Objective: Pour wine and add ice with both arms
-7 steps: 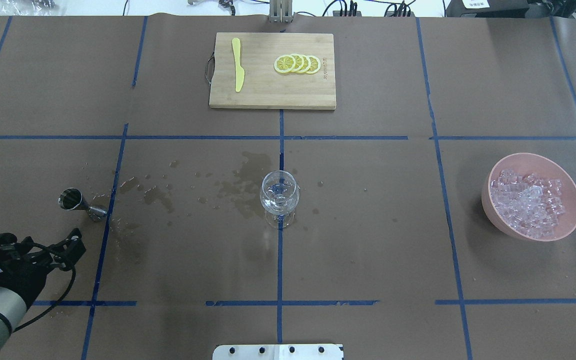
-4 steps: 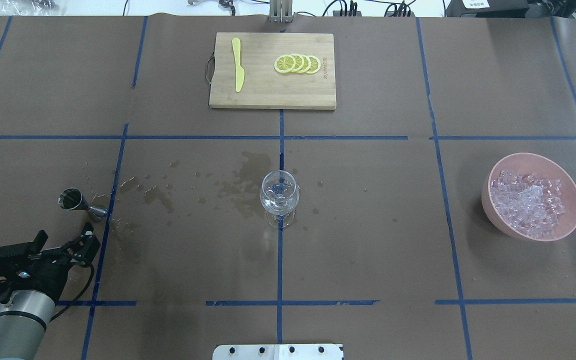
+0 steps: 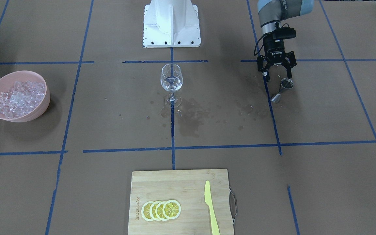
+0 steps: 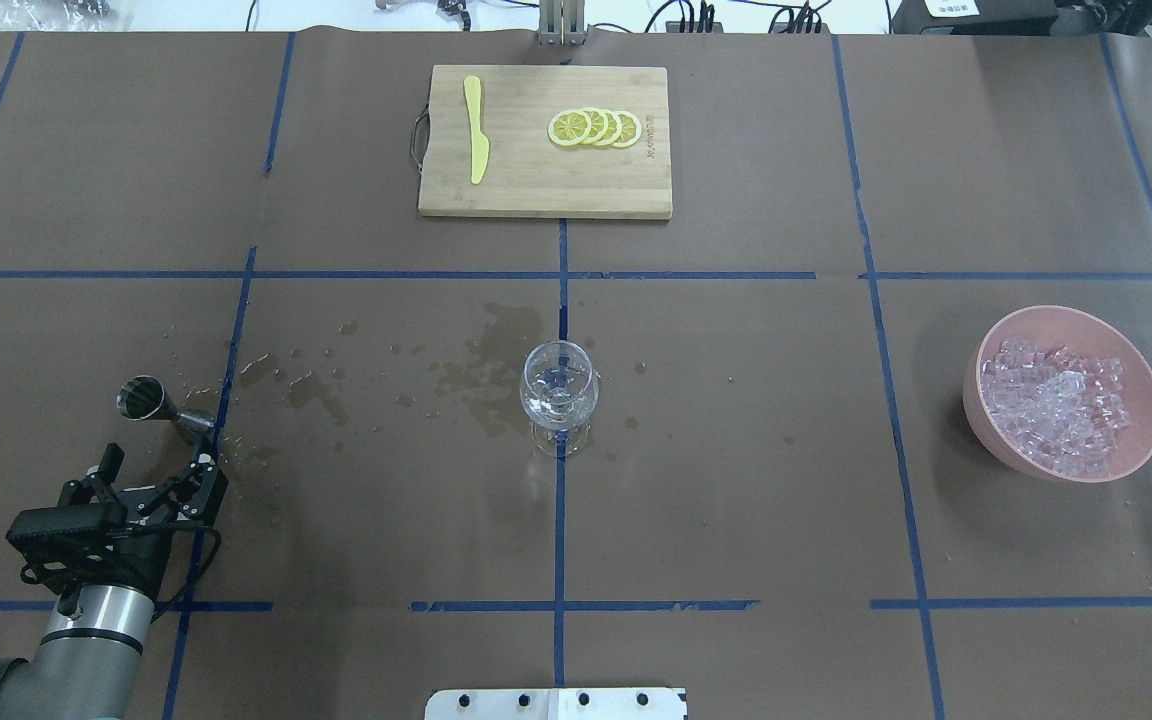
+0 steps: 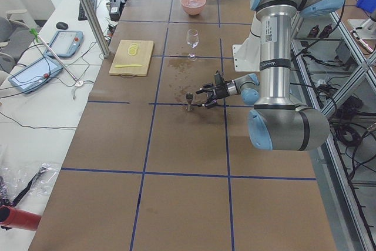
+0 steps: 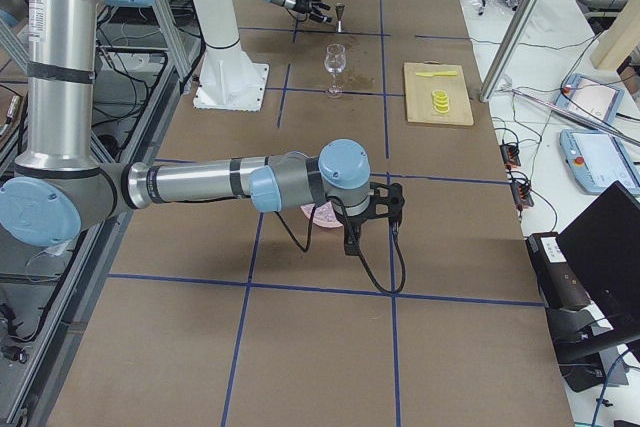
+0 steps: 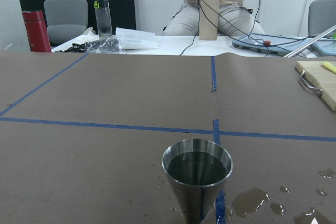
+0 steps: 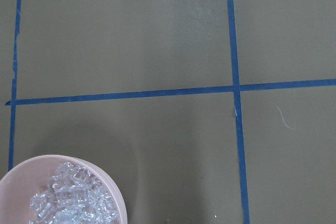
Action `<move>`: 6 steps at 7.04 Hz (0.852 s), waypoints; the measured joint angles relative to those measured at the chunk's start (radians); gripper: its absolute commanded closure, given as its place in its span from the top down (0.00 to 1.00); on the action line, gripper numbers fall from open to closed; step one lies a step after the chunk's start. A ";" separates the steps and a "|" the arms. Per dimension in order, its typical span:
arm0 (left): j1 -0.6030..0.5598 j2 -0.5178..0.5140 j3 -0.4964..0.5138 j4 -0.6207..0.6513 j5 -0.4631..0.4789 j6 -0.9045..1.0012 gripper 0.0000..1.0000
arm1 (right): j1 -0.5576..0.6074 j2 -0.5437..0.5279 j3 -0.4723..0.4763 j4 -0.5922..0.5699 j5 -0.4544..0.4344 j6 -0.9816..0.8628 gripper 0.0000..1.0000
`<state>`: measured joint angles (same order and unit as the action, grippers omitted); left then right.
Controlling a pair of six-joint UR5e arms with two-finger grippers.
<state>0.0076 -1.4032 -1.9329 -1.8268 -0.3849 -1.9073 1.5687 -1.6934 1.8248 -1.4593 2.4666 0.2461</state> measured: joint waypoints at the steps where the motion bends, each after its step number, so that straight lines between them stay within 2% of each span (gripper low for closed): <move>1: 0.000 -0.007 0.011 -0.002 0.014 0.000 0.95 | -0.001 0.000 0.000 0.000 0.000 0.001 1.00; 6: -0.003 -0.085 0.086 -0.012 0.021 0.000 0.94 | -0.021 0.000 0.030 0.000 0.002 0.045 1.00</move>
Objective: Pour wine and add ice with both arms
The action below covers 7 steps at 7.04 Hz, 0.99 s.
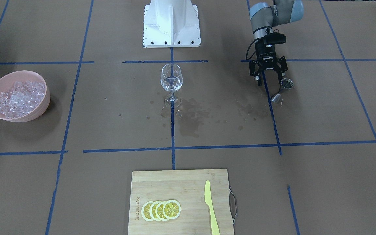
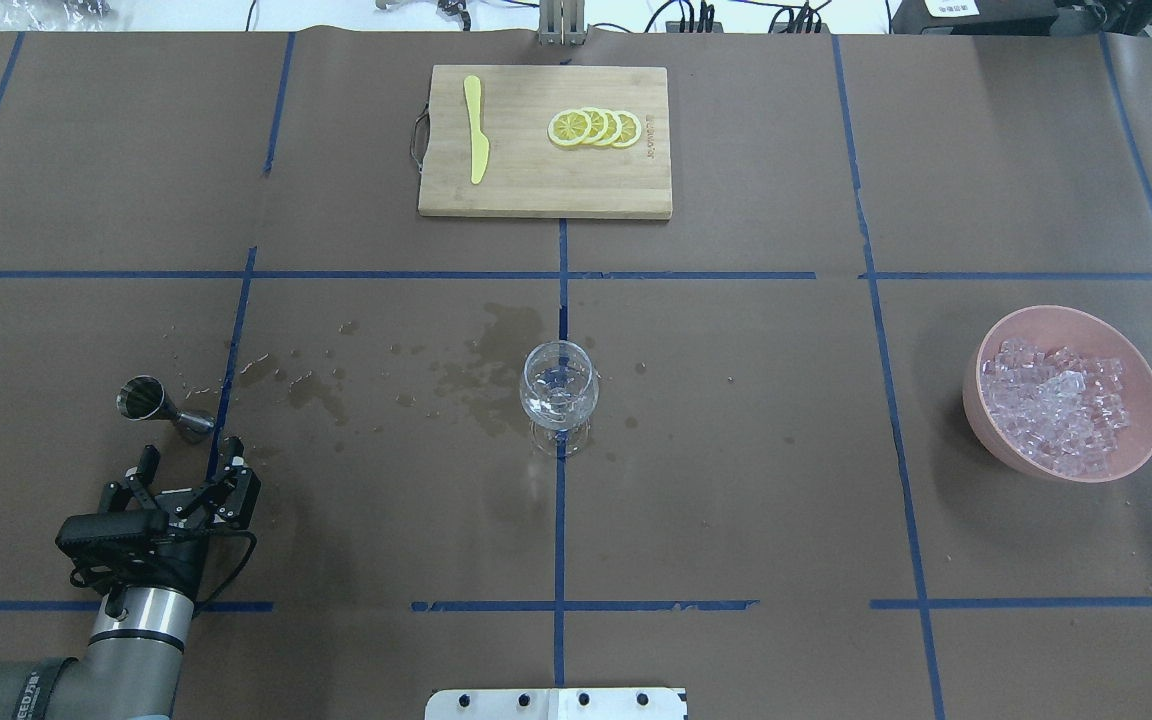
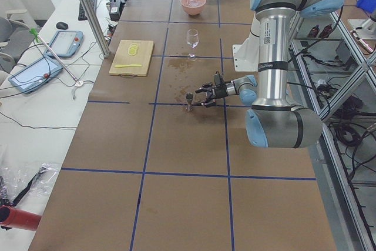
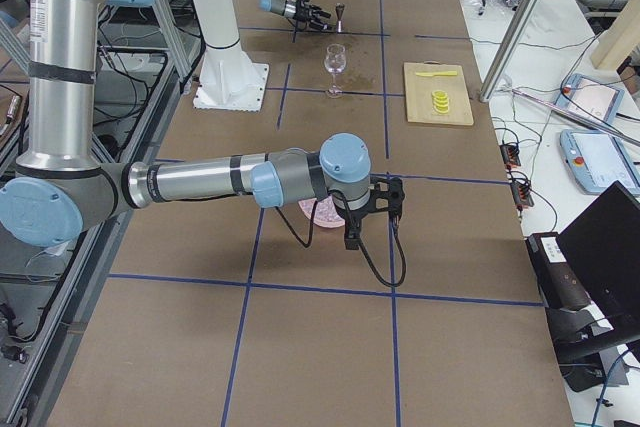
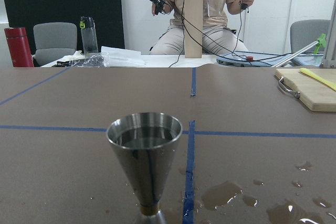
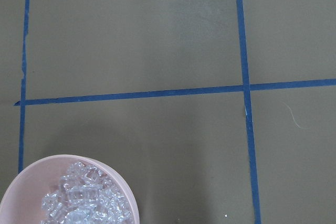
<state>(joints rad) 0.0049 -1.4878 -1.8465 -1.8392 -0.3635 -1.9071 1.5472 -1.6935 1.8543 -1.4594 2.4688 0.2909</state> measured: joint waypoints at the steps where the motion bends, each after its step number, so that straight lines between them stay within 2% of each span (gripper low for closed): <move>1: -0.003 0.000 0.010 -0.008 0.000 -0.001 0.94 | -0.010 -0.001 0.016 -0.001 0.001 0.027 1.00; 7: -0.053 0.008 0.033 -0.028 -0.002 0.001 0.91 | -0.061 -0.003 0.082 0.001 0.003 0.131 1.00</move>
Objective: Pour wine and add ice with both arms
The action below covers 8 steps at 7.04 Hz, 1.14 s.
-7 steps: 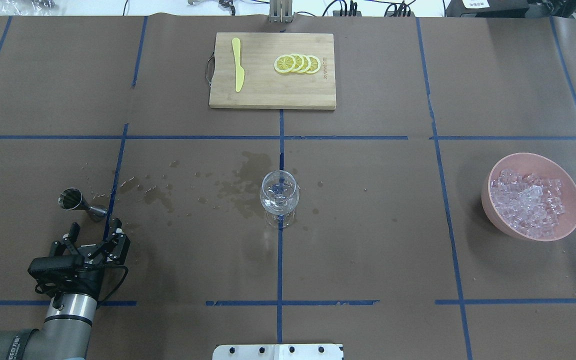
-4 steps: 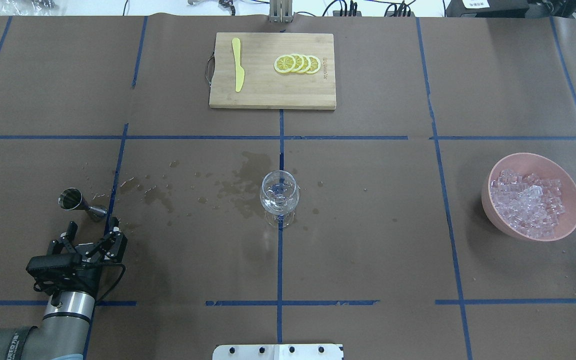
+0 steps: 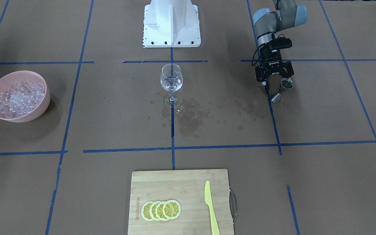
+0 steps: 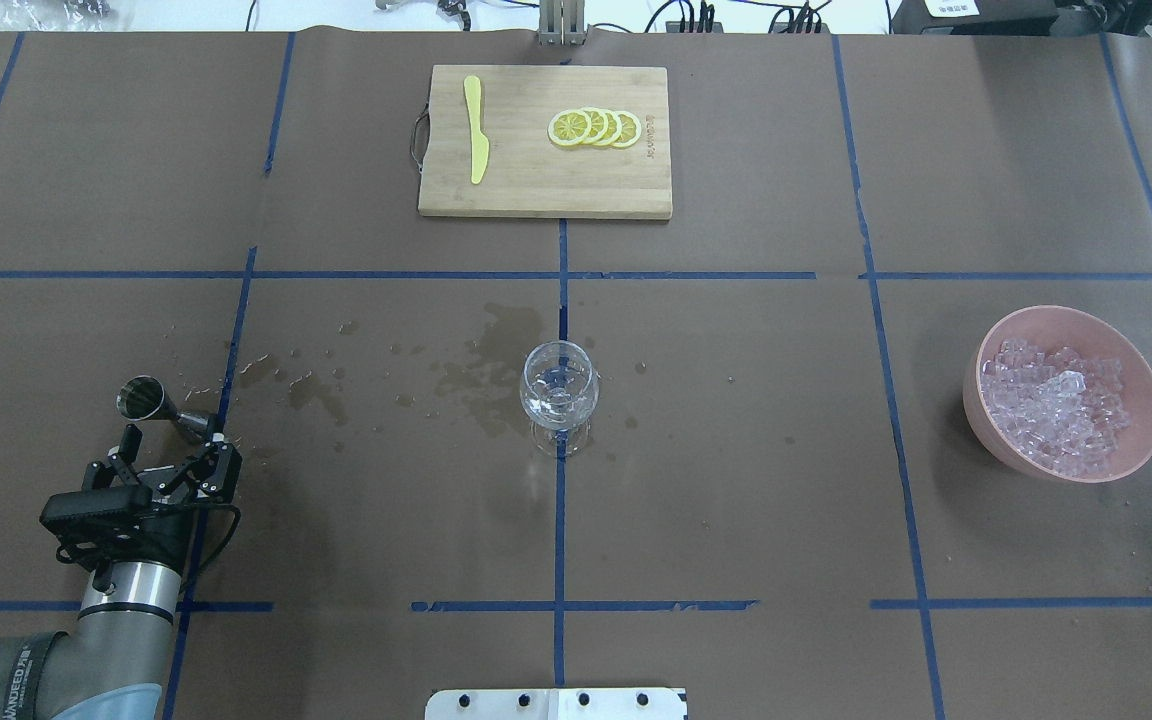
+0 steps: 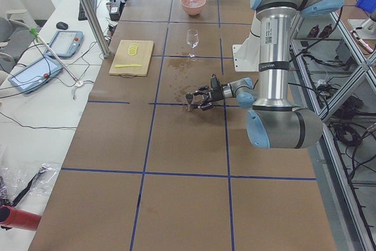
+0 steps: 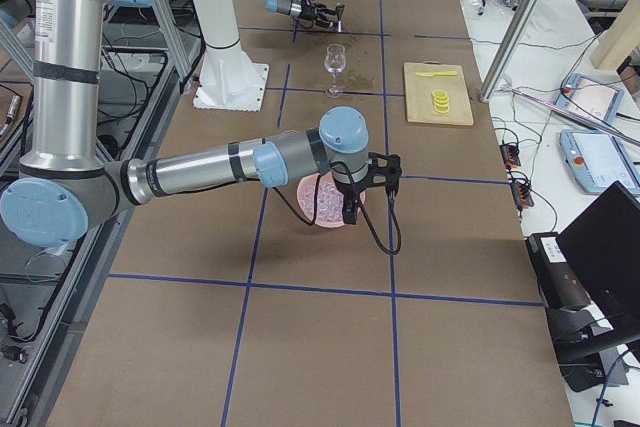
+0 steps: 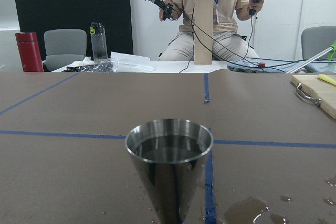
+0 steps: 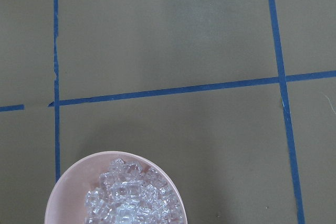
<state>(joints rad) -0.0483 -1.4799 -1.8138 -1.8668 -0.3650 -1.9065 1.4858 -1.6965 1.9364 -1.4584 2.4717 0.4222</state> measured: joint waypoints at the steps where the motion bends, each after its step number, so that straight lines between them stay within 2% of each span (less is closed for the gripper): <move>1: -0.005 -0.002 0.008 0.000 0.000 0.000 0.89 | -0.005 -0.001 0.007 0.000 0.000 0.011 1.00; 3: -0.010 -0.004 0.020 0.000 0.000 0.000 0.80 | -0.018 -0.003 0.022 0.002 0.000 0.036 1.00; 4: -0.016 -0.006 0.022 0.000 -0.001 0.000 0.72 | -0.023 -0.003 0.026 0.004 0.000 0.045 1.00; 6: -0.023 -0.009 0.024 -0.001 -0.002 0.001 0.68 | -0.028 -0.003 0.034 0.004 0.000 0.054 1.00; 8: -0.037 -0.010 0.028 -0.004 -0.002 0.006 0.59 | -0.029 -0.004 0.035 0.004 0.000 0.055 1.00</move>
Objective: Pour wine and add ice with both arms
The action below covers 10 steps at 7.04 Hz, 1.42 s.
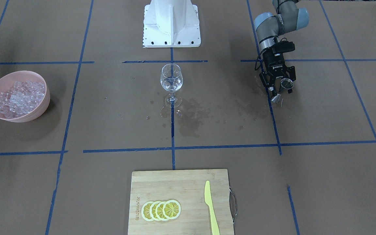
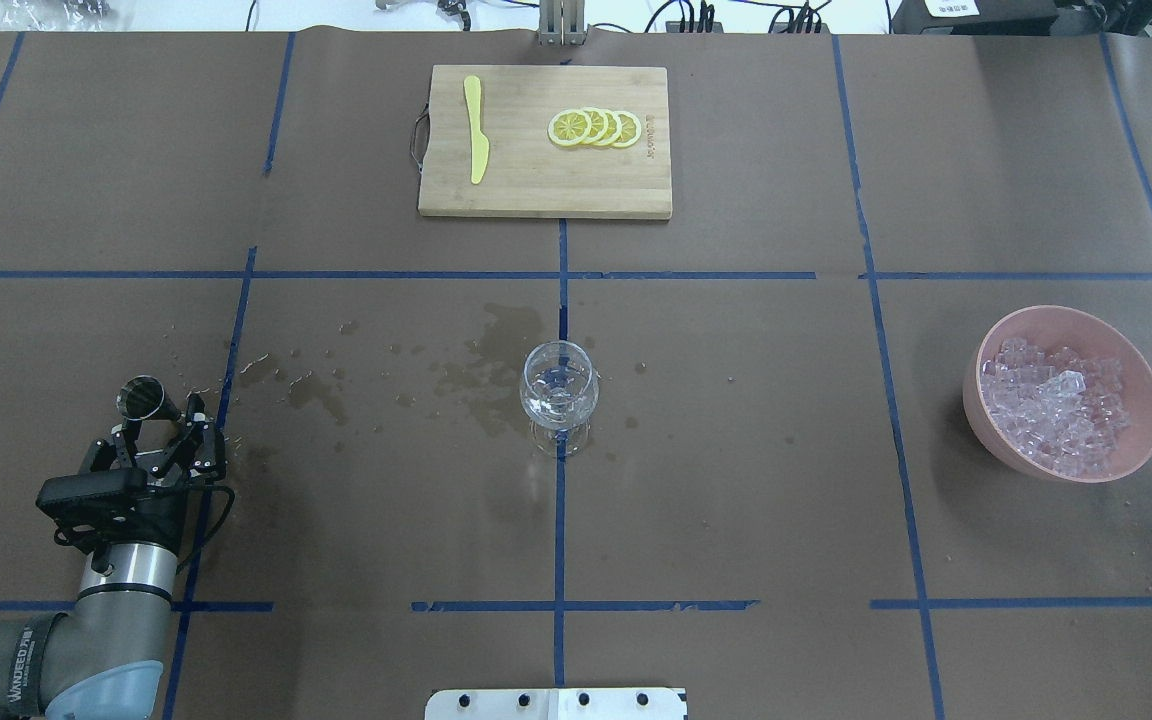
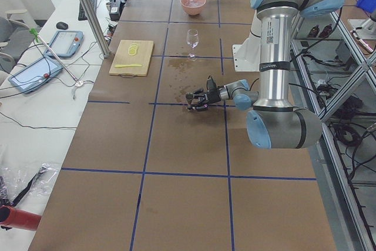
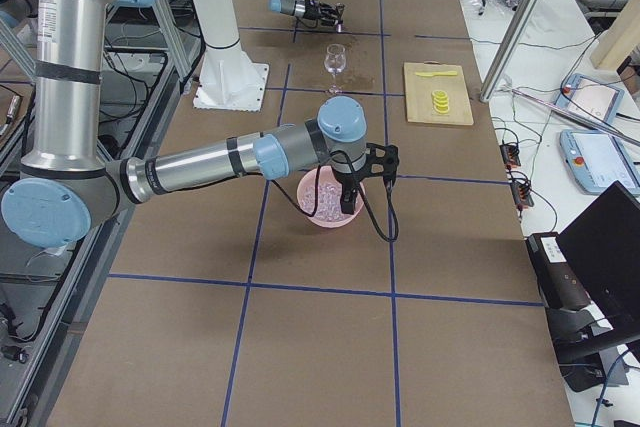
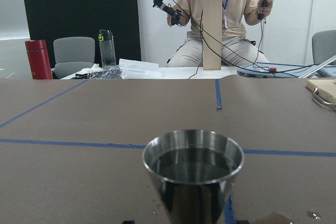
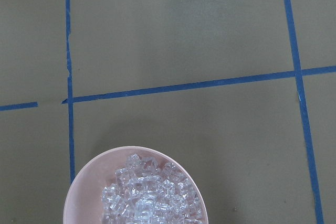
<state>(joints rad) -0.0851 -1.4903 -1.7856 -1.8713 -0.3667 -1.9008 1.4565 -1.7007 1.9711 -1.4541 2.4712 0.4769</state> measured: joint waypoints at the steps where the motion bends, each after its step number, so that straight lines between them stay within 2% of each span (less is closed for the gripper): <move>1: -0.004 -0.002 0.005 -0.001 0.000 0.000 0.59 | 0.000 -0.001 0.000 0.000 0.000 0.000 1.00; 2: -0.006 -0.004 0.011 -0.002 0.000 0.000 0.57 | -0.001 -0.001 0.000 0.001 0.000 0.000 1.00; 5: -0.008 -0.009 0.018 -0.003 -0.002 0.000 0.41 | -0.001 -0.002 0.000 0.000 0.000 0.000 1.00; 6: -0.008 -0.019 0.019 -0.003 -0.002 0.002 0.31 | -0.001 -0.002 -0.001 0.000 0.000 0.000 1.00; 7: -0.008 -0.036 0.024 -0.003 -0.003 0.005 0.25 | -0.001 -0.002 -0.002 0.000 0.000 0.000 1.00; 8: -0.009 -0.053 0.036 -0.003 -0.002 0.005 0.10 | -0.001 -0.002 -0.002 0.000 0.000 0.000 1.00; 9: -0.011 -0.063 0.045 -0.003 -0.002 0.005 0.00 | -0.001 -0.003 -0.002 0.000 0.000 0.000 1.00; 10: -0.012 -0.067 0.046 -0.003 -0.003 0.005 0.00 | -0.001 -0.003 -0.002 0.000 0.000 0.000 1.00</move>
<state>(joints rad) -0.0973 -1.5576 -1.7398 -1.8741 -0.3692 -1.8961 1.4557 -1.7040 1.9689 -1.4546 2.4712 0.4771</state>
